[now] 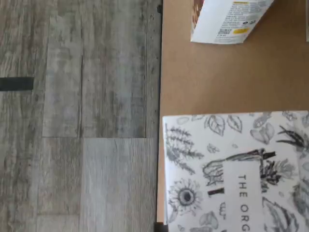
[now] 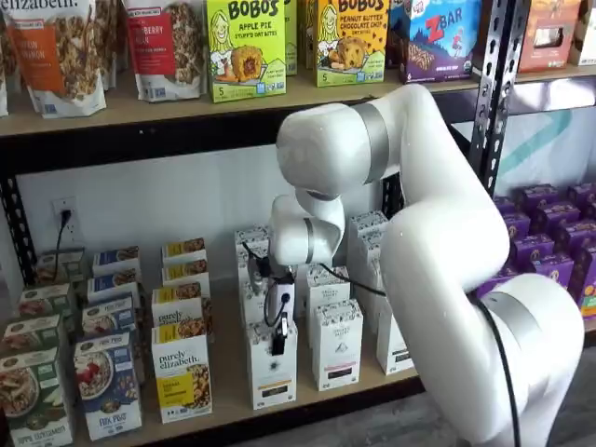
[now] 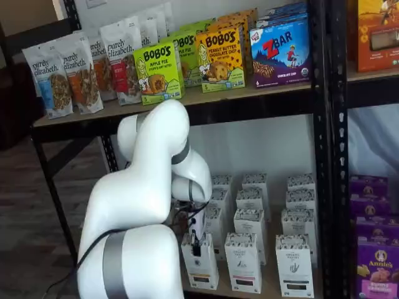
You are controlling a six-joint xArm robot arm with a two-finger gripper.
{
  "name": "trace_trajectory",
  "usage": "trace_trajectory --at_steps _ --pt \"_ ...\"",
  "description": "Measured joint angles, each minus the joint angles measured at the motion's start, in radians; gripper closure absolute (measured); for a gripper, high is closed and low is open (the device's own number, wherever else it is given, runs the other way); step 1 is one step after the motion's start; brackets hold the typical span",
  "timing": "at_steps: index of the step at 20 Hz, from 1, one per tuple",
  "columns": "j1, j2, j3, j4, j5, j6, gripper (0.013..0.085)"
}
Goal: Pick up the white box with a yellow strip in the middle, on the bottom shelf, the fourth box from the left
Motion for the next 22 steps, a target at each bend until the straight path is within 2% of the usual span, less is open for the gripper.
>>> trace_trajectory --at_steps 7,18,22 --pt "0.006 -0.028 0.045 0.015 -0.019 -0.009 0.0450" --pt "0.032 -0.116 0.191 0.042 -0.074 -0.016 0.0450" --pt "0.049 -0.162 0.272 0.071 -0.111 -0.031 0.0450"
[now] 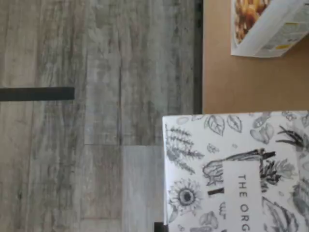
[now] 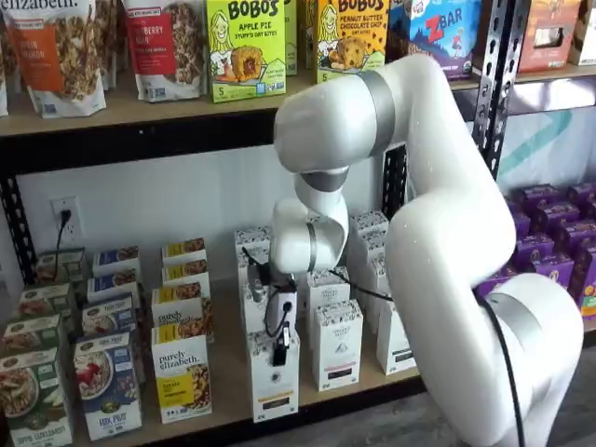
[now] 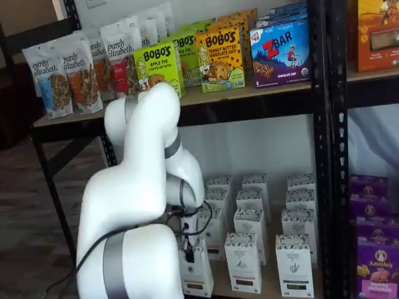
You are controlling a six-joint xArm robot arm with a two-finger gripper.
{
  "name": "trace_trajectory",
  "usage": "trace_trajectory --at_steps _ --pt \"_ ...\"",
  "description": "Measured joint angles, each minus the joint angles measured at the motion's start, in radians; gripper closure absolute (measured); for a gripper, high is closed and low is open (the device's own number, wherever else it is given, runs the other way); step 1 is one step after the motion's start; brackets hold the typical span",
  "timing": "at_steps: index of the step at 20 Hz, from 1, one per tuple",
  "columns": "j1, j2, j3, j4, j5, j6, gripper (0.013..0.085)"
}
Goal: Pick up the white box with a yellow strip in the middle, on the bottom shelf, the fourth box from the left
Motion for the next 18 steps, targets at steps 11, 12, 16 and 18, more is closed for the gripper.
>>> trace_trajectory --at_steps 11,12,16,18 --pt "0.032 -0.130 0.193 0.055 -0.072 -0.028 0.0450" --pt "0.034 -0.144 0.211 0.061 -0.078 -0.032 0.0450" --pt "0.038 -0.201 0.279 0.056 -0.088 -0.025 0.0450" --pt "0.038 -0.226 0.308 0.035 -0.088 -0.005 0.0450"
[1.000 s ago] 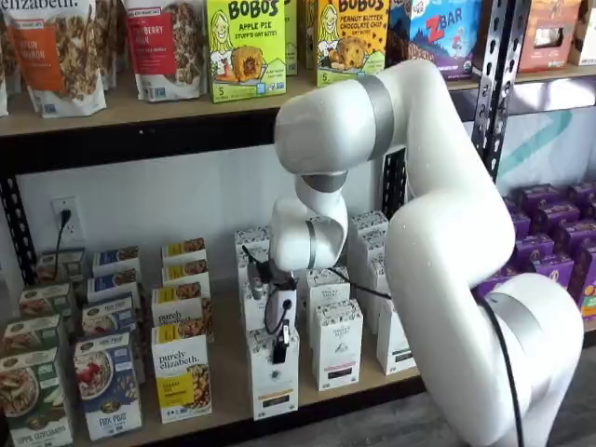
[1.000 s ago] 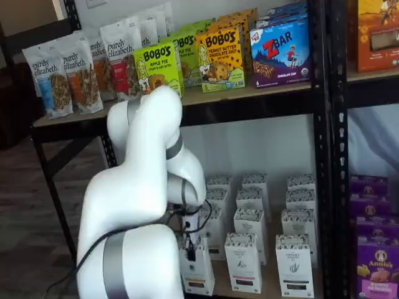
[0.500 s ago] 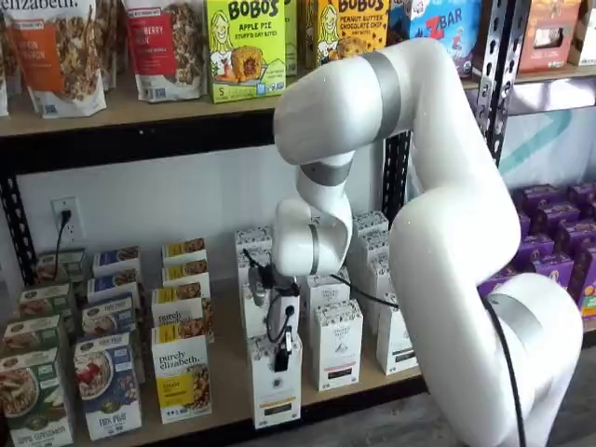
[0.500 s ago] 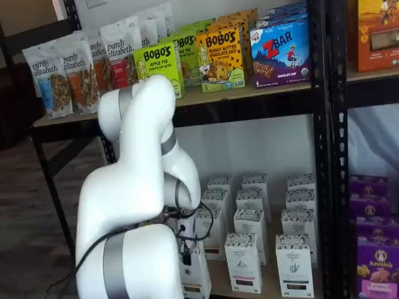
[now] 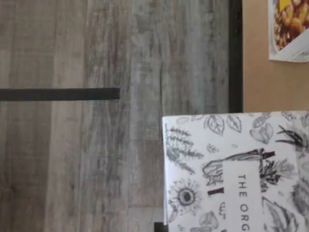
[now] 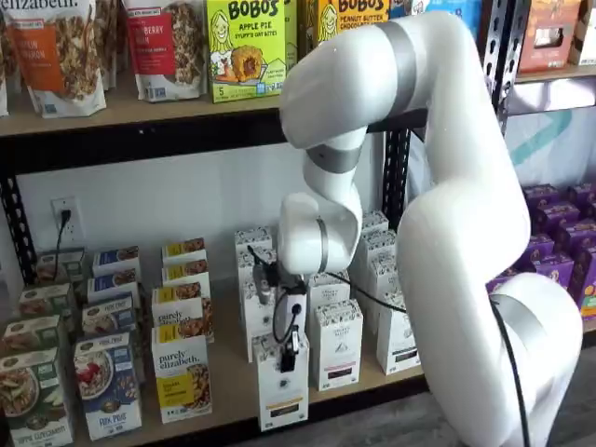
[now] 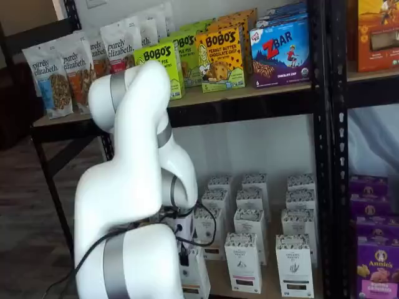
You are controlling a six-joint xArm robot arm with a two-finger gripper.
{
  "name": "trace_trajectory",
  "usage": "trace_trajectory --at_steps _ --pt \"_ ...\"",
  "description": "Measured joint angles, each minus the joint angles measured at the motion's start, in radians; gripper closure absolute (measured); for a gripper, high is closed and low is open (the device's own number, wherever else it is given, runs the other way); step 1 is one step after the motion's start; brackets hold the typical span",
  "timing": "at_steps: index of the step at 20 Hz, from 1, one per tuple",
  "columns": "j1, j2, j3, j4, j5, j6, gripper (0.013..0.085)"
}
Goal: Pick up the white box with a yellow strip in the middle, on the bottom shelf, the fourth box from the left
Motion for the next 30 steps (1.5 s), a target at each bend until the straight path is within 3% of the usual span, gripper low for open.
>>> trace_trajectory --at_steps 11,16,20,26,30 --pt "0.020 -0.173 0.182 -0.009 -0.010 0.028 0.0450" --pt "0.027 -0.258 0.270 -0.063 -0.032 0.086 0.0450" --pt "0.020 -0.347 0.332 -0.194 0.027 0.206 0.0450" --pt "0.025 -0.455 0.412 -0.238 0.061 0.255 0.0450" --pt "0.029 -0.507 0.450 -0.242 0.072 0.263 0.0450"
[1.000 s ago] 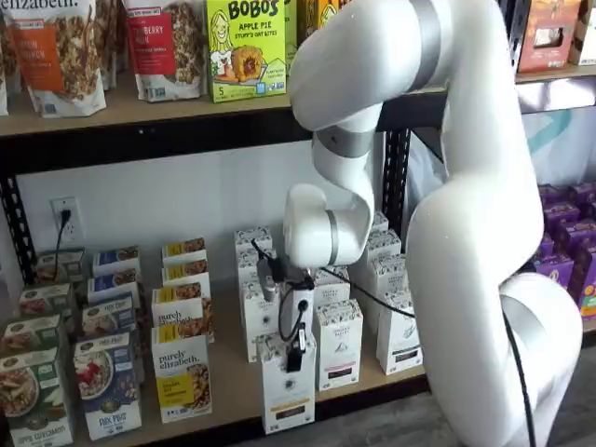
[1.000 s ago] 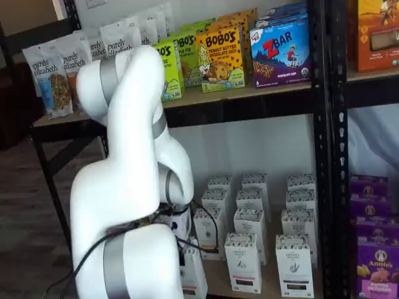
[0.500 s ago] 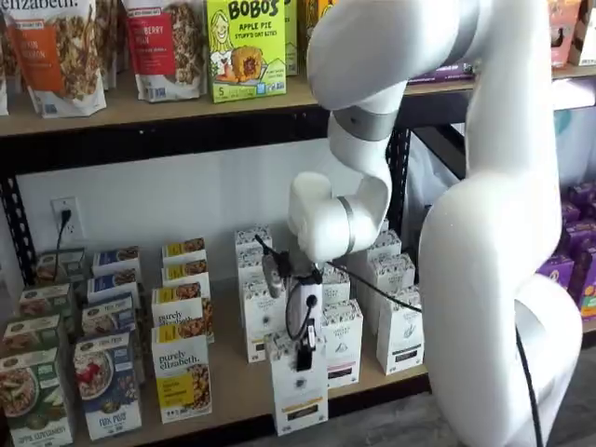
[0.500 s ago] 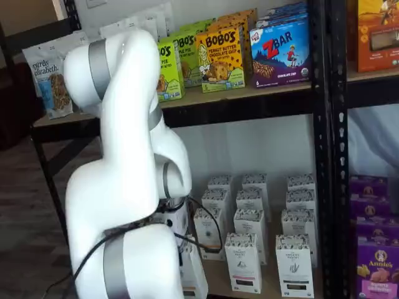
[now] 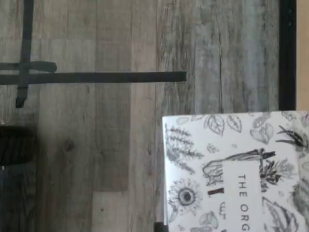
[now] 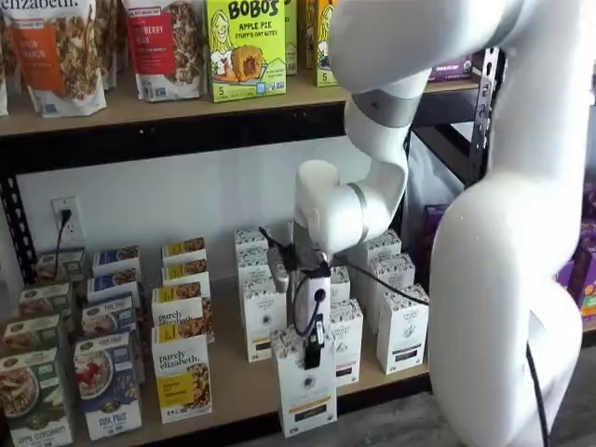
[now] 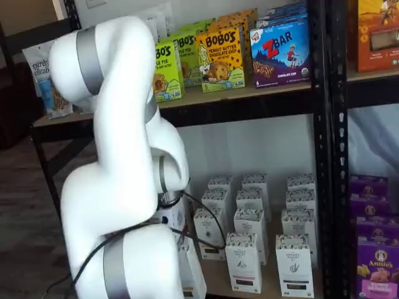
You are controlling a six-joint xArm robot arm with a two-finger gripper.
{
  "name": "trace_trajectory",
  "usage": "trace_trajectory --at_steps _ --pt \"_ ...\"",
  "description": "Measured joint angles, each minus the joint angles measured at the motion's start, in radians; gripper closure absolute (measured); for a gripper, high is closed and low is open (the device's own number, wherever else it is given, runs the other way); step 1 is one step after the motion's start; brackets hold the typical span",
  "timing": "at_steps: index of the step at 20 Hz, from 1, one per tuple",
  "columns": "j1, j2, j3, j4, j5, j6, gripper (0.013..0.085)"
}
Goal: Pick up the white box with a yellow strip in the middle, on the bottom shelf, the fourth box from the left
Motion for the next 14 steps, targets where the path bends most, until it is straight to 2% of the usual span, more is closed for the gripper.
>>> trace_trajectory --at_steps 4,7,14 --pt "0.002 -0.060 0.035 0.017 0.020 -0.011 0.0450" --pt "-0.002 -0.117 0.064 -0.003 0.040 0.005 0.0450" --pt "-0.014 -0.185 0.094 -0.008 0.081 -0.001 0.0450"
